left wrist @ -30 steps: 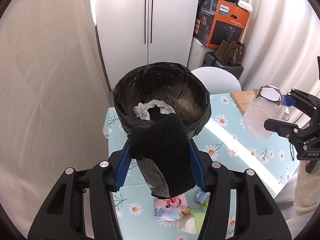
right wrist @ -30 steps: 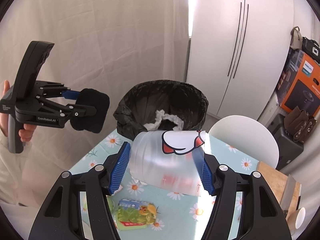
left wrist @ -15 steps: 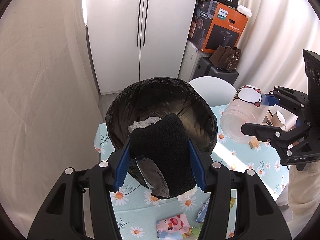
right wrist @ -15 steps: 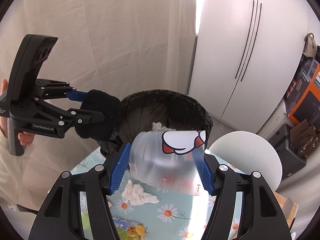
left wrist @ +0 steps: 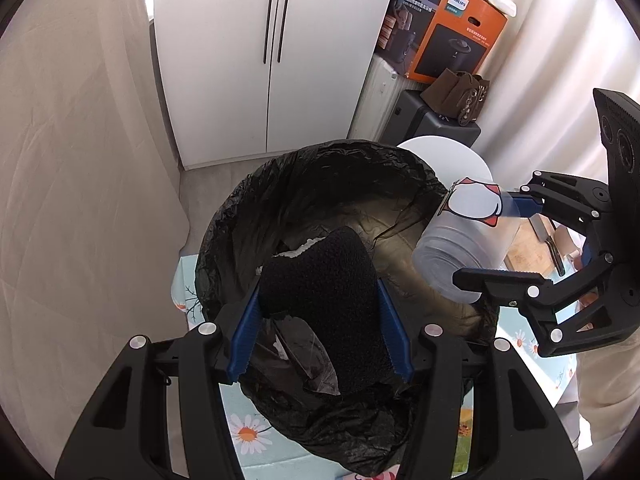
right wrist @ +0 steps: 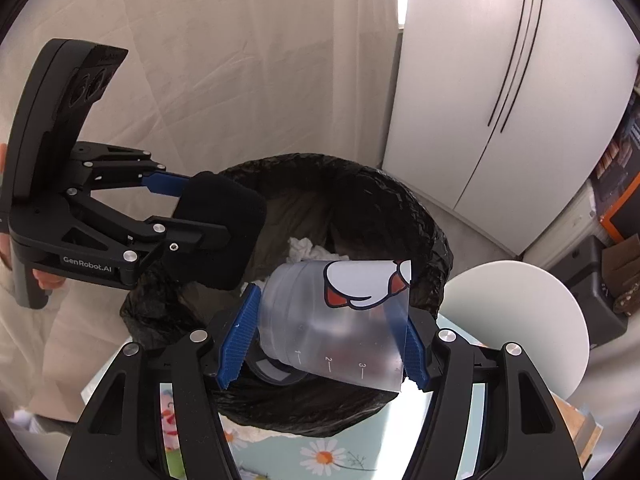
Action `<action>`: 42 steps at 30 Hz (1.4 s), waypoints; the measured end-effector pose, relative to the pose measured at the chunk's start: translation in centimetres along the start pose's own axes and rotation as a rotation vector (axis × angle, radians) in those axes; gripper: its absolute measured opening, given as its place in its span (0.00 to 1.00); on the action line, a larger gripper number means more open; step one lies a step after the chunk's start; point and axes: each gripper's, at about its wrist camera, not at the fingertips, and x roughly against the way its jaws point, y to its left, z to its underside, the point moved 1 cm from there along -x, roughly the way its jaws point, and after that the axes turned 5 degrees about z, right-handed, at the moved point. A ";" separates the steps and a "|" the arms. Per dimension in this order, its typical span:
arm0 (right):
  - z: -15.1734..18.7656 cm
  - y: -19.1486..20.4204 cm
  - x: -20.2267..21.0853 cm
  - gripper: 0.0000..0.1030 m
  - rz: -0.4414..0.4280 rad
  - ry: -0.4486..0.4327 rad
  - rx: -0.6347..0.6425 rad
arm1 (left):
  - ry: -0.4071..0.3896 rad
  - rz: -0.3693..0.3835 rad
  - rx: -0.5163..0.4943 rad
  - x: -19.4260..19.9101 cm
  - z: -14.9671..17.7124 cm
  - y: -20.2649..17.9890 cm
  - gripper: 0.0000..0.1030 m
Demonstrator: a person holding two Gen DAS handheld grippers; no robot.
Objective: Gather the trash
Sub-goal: 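Carry the black cloth and clear cup over the bin and open both tools, then move both tools back over the table toward the pink snack bag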
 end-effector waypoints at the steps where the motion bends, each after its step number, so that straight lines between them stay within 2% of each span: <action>1: -0.1 -0.1 -0.6 0.57 -0.003 0.008 0.000 | 0.006 0.008 0.003 -0.6 -0.1 0.3 0.54; 5: -0.2 -0.4 -2.7 0.57 -0.013 0.039 0.006 | 0.038 0.029 0.001 -2.6 -0.6 1.1 0.54; 13: -0.3 -0.6 -6.3 0.57 -0.032 0.087 0.033 | 0.088 -0.002 -0.070 -5.3 -1.5 1.4 0.54; 19: -0.1 -0.1 -7.9 0.58 -0.012 0.101 0.065 | 0.089 -0.036 -0.125 -6.2 -2.0 1.0 0.58; 20: -0.1 0.0 -7.9 0.58 -0.016 0.096 0.065 | 0.081 -0.036 -0.118 -6.2 -2.2 1.0 0.62; 21: -0.1 0.0 -7.8 0.63 -0.017 0.087 0.062 | 0.064 -0.036 -0.107 -6.1 -2.4 1.1 0.68; 23: 0.0 -0.1 -7.2 0.71 -0.010 0.073 0.052 | 0.014 -0.017 -0.079 -5.1 -2.5 1.4 0.75; 25: 0.2 -0.1 -6.3 0.74 -0.010 0.051 0.046 | -0.032 -0.017 -0.059 -3.9 -2.3 1.5 0.83; 26: 0.4 -0.2 -5.7 0.75 -0.006 0.039 0.046 | -0.055 -0.034 -0.049 -3.3 -2.2 1.5 0.94; 29: 0.9 -0.6 -3.5 0.83 0.018 0.006 0.057 | -0.098 -0.017 -0.026 -1.2 -2.0 1.4 0.94; 36: 3.2 -0.9 1.5 0.86 0.068 -0.049 0.055 | -0.152 -0.046 0.004 2.9 -0.5 0.1 0.94; 42: 4.7 -0.5 4.2 0.86 0.090 -0.079 0.037 | -0.154 -0.079 0.023 5.2 2.0 -0.7 0.94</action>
